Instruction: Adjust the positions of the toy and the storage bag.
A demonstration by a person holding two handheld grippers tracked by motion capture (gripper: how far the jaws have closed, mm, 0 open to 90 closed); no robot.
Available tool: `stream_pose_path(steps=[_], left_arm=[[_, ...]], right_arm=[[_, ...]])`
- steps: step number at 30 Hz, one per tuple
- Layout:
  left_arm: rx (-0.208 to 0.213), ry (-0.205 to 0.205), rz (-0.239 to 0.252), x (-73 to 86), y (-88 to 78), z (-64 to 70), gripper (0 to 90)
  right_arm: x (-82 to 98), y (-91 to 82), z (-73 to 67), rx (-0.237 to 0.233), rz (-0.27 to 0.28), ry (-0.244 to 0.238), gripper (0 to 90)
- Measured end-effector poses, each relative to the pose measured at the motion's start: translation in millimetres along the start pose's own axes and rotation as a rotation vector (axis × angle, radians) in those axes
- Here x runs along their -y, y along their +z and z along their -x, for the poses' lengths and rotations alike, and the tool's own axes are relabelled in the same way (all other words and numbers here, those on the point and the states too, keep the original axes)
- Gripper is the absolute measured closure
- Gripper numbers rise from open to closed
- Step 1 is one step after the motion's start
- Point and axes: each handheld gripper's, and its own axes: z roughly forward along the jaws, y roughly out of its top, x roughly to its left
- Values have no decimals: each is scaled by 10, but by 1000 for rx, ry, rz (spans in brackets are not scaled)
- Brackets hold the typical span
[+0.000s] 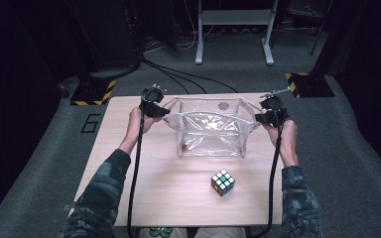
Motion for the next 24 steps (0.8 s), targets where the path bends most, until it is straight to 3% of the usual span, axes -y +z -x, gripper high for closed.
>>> stream_pose_path(steps=[8,24], left_arm=[[-11,1,-13,54,-141,-119,896],[-22,-31,-38,168,-269,-347,895]], right_arm=[[-86,-22,-143,-9,1,-30,893],[-232,28,-423,-23,-17,-87,893]])
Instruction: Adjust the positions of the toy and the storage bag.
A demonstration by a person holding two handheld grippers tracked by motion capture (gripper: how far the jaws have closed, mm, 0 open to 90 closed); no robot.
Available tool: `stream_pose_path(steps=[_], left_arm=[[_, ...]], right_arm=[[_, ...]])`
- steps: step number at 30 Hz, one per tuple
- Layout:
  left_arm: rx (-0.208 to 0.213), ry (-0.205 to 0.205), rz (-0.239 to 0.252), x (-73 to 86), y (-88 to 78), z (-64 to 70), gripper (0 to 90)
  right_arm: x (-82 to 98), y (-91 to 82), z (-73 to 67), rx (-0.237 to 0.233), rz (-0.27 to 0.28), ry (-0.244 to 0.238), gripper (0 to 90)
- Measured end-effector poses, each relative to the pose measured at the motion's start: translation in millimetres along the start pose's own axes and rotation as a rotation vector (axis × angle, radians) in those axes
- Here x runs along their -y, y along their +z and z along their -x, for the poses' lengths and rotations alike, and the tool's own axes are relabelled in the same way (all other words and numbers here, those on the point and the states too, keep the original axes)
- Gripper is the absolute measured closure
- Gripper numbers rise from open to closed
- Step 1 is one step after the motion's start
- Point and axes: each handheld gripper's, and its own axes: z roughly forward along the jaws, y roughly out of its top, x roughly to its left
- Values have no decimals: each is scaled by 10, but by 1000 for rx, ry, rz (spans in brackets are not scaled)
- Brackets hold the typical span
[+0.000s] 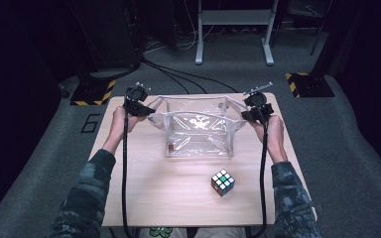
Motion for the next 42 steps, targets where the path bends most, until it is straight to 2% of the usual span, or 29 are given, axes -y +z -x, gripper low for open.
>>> stream_pose_path(steps=[7,17,21,30,42], left_arm=[[-4,-19,-14,58,-35,-108,895],[-13,-35,-35,108,-27,-205,895],[-13,-38,-51,125,-14,-237,895],[-12,-38,-76,154,45,-258,893],[1,-70,-82,174,152,-319,887]], right_arm=[[-81,51,-136,-6,-19,-28,892],[-128,114,-230,-13,-33,-45,892],[-141,143,-254,-25,-55,-48,891],[-147,222,-254,-34,-79,-40,890],[-141,340,-189,-42,-93,-14,886]])
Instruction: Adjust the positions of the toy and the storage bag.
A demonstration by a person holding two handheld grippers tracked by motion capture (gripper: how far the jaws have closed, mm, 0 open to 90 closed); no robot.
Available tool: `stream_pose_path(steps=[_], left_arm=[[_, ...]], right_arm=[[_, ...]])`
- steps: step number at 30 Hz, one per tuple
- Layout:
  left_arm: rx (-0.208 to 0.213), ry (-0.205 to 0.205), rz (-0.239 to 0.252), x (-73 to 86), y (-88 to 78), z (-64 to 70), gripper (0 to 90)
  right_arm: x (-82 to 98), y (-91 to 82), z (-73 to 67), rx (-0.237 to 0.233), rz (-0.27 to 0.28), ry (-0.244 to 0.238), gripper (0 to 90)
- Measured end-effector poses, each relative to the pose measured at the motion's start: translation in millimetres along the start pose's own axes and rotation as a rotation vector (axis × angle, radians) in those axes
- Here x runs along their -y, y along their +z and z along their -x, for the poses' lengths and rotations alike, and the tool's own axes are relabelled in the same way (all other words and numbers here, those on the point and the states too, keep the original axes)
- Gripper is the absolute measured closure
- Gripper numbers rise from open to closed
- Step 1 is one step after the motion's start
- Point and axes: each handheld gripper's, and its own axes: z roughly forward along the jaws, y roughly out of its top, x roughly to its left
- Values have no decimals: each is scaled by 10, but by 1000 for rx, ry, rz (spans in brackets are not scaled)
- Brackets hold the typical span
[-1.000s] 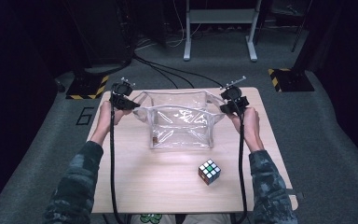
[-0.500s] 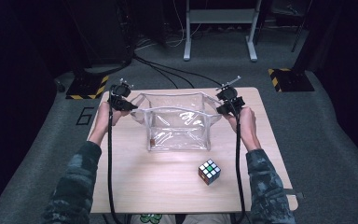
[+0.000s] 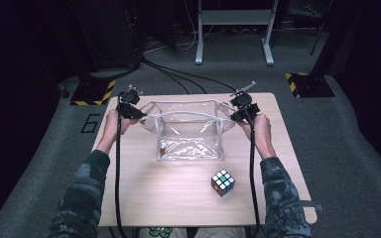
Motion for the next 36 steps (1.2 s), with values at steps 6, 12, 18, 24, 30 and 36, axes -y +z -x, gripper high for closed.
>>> stream_pose_path(steps=[6,12,18,24,30,36], left_arm=[[11,-1,-6,-15,30,-19,875],[-4,5,3,-23,14,5,845],[-10,7,6,-27,-5,4,791],[-37,-9,20,-29,-28,18,603],[-63,-22,54,-25,-89,14,408],[-59,-23,84,-23,-174,9,250]], right_arm=[[5,61,46,-10,-9,19,880],[4,70,47,-13,-9,10,860],[15,72,78,-35,-2,22,820],[10,54,53,-34,19,21,777],[4,26,49,-55,35,5,684],[9,-29,57,-68,51,24,549]])
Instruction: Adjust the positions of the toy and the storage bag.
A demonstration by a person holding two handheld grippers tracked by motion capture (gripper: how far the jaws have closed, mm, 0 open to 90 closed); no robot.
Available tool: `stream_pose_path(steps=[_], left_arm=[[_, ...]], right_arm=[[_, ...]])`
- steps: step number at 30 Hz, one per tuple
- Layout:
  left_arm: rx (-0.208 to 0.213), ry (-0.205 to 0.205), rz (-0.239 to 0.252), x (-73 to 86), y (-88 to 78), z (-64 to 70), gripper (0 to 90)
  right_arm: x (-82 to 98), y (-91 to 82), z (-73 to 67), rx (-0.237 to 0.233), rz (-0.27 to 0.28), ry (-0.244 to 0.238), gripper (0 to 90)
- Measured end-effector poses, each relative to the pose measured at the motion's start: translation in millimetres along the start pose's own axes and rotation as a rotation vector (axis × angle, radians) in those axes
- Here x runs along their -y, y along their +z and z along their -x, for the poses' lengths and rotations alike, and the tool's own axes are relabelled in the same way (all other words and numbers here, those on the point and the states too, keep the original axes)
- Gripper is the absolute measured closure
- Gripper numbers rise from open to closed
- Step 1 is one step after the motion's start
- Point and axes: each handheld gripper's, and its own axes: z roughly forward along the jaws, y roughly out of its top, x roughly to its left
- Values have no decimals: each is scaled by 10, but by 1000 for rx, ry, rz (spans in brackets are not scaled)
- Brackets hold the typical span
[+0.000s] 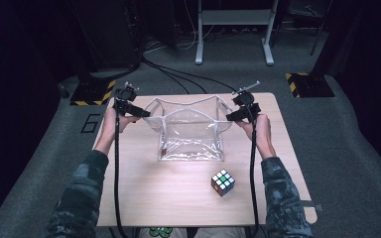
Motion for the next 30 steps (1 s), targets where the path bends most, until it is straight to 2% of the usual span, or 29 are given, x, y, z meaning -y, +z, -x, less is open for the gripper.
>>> stream_pose_path(steps=[6,11,18,22,23,30], left_arm=[[-7,-1,33,15,-94,-2,155],[-9,-7,61,44,-183,-24,123],[-13,-2,115,74,-347,-4,71],[-8,-3,143,107,-444,5,52],[-4,-9,151,121,-465,9,48],[9,21,176,287,-578,52,26]], right_arm=[[11,-48,1,-9,30,2,375],[23,-163,-2,-15,76,-4,253],[83,-375,-31,-31,133,-14,153],[108,-432,-48,-33,152,-28,141],[121,-450,-57,-35,158,-30,137],[265,-558,-132,-44,179,-60,88]])
